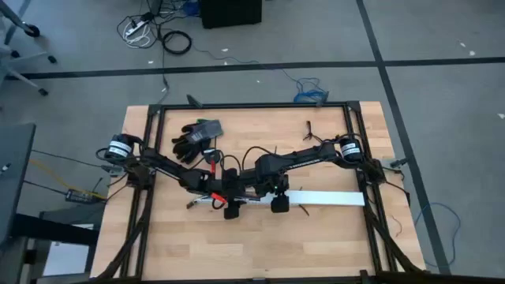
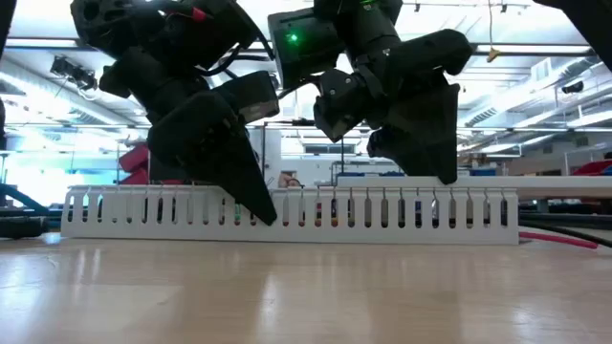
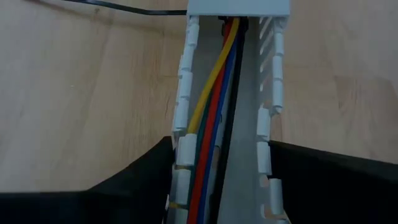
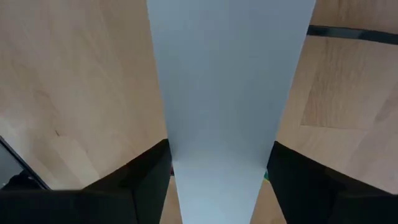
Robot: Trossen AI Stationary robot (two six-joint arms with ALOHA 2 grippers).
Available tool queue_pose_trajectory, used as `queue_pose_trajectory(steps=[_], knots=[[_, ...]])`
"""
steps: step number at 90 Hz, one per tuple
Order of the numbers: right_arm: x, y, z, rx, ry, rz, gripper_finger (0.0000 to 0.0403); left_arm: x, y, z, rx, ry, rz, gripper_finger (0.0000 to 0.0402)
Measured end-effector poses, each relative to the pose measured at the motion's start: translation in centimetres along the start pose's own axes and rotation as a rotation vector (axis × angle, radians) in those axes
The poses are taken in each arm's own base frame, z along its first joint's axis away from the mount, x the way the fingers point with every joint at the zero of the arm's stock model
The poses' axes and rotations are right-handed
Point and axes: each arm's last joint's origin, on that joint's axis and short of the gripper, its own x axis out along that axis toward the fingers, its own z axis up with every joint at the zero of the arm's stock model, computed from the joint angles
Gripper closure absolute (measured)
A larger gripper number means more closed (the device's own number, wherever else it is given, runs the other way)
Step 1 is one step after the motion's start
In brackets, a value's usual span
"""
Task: Ziptie cables
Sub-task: Close the white cable duct cover
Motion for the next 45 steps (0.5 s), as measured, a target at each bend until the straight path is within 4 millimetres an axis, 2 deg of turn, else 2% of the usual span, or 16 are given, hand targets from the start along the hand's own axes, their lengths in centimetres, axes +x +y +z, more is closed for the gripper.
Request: queue_pose_trajectory(steps=[23,45], knots=[[0.00,-0.04,0.05,-0.006,-0.007,-0.021,0.0133,0.00,0.04,-0.01,0.005,-0.003,0.012,0.0174],[0.01,0.01,0.04,-0.006,-0.006,-0.023,0.0131,0.00,0.04,-0.01,0.005,-0.003,0.011,0.0174]])
